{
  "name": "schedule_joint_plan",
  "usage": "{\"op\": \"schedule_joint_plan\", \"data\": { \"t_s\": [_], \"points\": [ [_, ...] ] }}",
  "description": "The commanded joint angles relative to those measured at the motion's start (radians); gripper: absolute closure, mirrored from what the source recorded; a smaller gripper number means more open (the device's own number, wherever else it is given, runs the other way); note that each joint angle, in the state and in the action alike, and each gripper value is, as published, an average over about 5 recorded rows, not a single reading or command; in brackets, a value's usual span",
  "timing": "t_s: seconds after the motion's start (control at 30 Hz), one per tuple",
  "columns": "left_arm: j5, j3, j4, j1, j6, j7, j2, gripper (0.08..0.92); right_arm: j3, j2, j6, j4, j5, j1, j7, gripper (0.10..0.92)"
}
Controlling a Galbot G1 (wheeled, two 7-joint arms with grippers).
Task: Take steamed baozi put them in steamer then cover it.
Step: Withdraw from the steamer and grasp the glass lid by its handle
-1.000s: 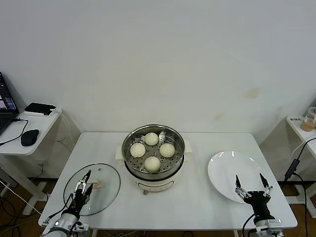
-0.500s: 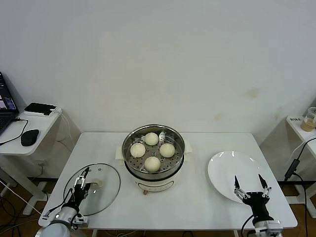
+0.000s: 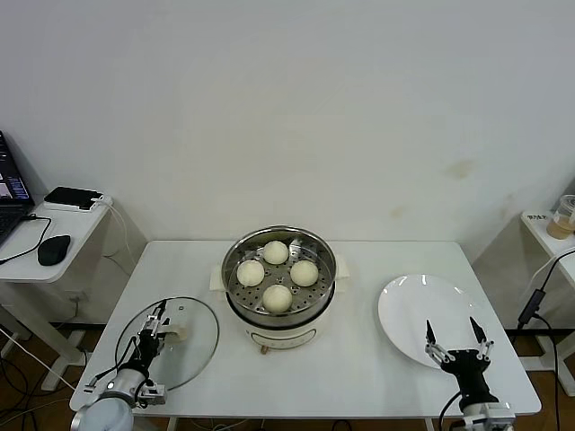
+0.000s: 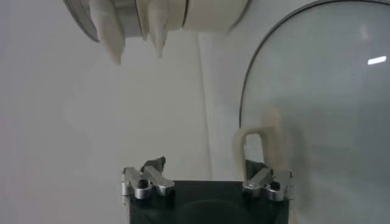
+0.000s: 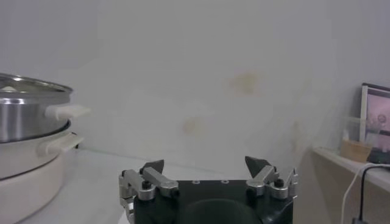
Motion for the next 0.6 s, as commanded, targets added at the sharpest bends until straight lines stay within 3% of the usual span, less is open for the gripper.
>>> {"op": "schedule_joint_plan", "data": {
  "t_s": [0.03, 0.43, 0.6],
  "points": [
    [-0.006, -0.004, 0.019, -0.010, -0.002, -0.009, -0.002, 0.415, -0.002, -0.001, -0.003, 0.004, 0.001, 0.001, -0.001, 0.203],
    [-0.034, -0.024, -0.024, 0.019, -0.021, -0.076, -0.014, 0.762, -0.017, 0.000, -0.011, 0.031, -0.001, -0.003, -0.002, 0.203],
    [-0.062, -0.058, -0.098, 0.049, -0.010, -0.081, -0.008, 0.859, -0.019, -0.009, -0.002, 0.037, -0.032, -0.009, -0.002, 0.203]
  ]
}}
